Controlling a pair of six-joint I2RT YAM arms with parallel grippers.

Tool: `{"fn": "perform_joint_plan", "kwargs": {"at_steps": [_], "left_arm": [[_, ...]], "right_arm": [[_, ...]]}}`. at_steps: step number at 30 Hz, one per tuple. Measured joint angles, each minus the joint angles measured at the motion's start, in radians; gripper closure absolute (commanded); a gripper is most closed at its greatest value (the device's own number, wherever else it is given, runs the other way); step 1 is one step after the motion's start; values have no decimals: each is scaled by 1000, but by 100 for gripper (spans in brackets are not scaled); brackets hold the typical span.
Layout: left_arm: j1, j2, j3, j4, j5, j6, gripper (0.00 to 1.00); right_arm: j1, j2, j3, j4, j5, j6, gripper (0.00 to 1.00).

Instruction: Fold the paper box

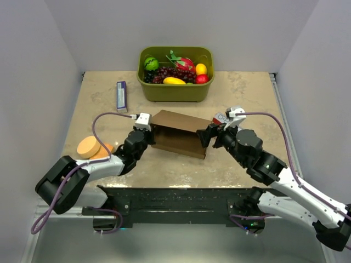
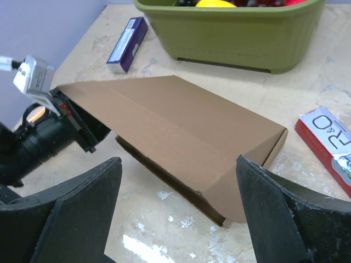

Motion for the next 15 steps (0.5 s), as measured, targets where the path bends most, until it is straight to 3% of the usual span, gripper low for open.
{"fn": "perform_joint_plan", "kwargs": {"at_steps": [8,15], "left_arm": [[3,-42,96,-188,52,0,100],[7,-55,147,-286,96,2,100]], "right_arm": [[0,119,53,20,-154,-216,8],[0,248,107,76,-183,-410,8]]}}
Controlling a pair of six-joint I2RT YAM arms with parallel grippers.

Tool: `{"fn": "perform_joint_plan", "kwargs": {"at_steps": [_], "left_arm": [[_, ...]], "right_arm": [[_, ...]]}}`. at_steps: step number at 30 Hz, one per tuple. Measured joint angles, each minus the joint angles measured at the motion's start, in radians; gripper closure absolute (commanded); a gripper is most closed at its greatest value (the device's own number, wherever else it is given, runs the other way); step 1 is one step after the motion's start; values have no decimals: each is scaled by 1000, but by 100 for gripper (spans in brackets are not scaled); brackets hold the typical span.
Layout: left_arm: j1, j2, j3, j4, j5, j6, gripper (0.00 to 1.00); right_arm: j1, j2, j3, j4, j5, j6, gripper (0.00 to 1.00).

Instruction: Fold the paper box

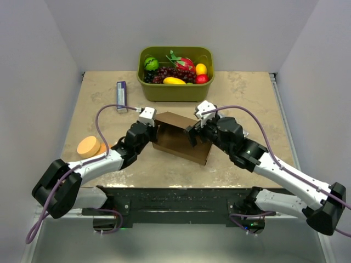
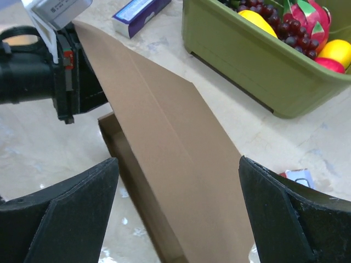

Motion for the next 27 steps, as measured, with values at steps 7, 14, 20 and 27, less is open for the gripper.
{"fn": "perform_joint_plan", "kwargs": {"at_steps": [7,14,20,27], "left_arm": [[14,-2,26,-44,31,2,88],[56,-69,3,-37,107,4,24],[106,-122,-106,-25,134,-3,20],[140,-67,-144,-9,144,-11,19]], "right_arm": [[1,121,56,18,-55,-82,28],[1,189,59,32,-21,-119,69],[0,226,114,30,-15,-150,87],[-9,275,200,6,-44,-174,100]]}}
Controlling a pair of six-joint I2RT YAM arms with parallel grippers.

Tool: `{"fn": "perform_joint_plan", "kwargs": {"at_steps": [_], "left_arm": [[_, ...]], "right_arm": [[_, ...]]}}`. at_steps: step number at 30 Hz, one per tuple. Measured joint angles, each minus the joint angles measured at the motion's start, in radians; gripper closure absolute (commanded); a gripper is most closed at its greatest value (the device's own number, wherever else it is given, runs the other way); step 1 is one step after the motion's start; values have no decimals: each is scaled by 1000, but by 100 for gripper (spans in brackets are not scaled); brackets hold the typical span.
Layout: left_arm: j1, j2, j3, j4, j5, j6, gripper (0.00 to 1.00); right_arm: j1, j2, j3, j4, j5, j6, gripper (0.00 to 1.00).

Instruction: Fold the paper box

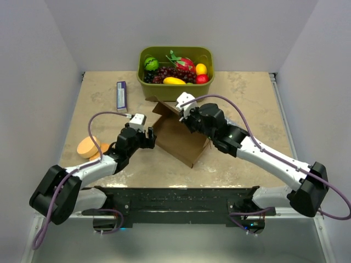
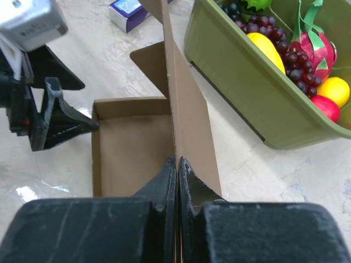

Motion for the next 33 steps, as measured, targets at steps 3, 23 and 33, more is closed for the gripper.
{"fn": "perform_joint_plan", "kwargs": {"at_steps": [3,23,33], "left_arm": [[14,35,2,7,1,-8,18],[137,-311,8,-259,-111,-98,0],[352,-408,57,-649,-233,-276,0]], "right_arm": [[-24,6,13,1,-39,1,100],[-428,142,108,97,-632,229,100],[-430,215,171,92,-688,312,100]]}}
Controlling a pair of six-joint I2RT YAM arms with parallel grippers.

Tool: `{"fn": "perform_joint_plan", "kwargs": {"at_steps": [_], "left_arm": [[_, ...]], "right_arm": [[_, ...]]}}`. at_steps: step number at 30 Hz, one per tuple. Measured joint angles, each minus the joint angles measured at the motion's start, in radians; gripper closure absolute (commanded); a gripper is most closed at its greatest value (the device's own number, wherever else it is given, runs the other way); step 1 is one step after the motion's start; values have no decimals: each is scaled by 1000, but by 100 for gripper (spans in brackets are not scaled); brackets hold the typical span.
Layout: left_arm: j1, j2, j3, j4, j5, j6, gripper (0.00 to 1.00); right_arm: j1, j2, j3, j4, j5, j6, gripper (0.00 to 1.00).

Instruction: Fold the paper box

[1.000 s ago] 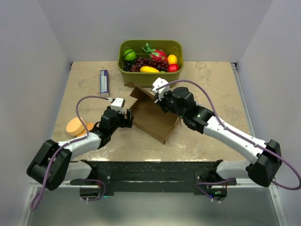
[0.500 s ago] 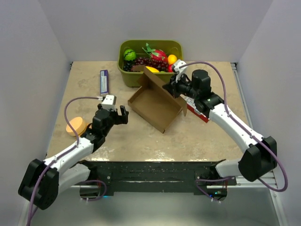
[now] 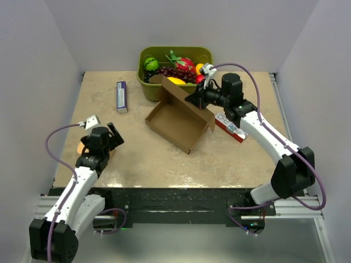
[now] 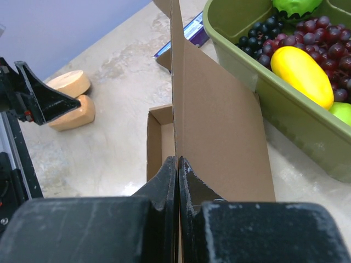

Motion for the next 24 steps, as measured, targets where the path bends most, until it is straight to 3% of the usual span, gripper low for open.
{"fn": "perform_joint_plan", "kwargs": {"at_steps": [6,10,15,18,24], "left_arm": [[48,-18,164,-253,-164,-14,0],[155,9,278,-302,-209,39,0],[373,135,336,-306,-151,87,0],[438,233,338,-312,-90,101,0],[495,289,329,-293,19,115,0]], "right_arm": [[0,0,0,0,-1,12,100],[0,0,0,2,-6,13,100],[0,0,0,11,-19,16,100],[0,0,0,15,-21,20,100],[0,0,0,23,-30,23,100]]}}
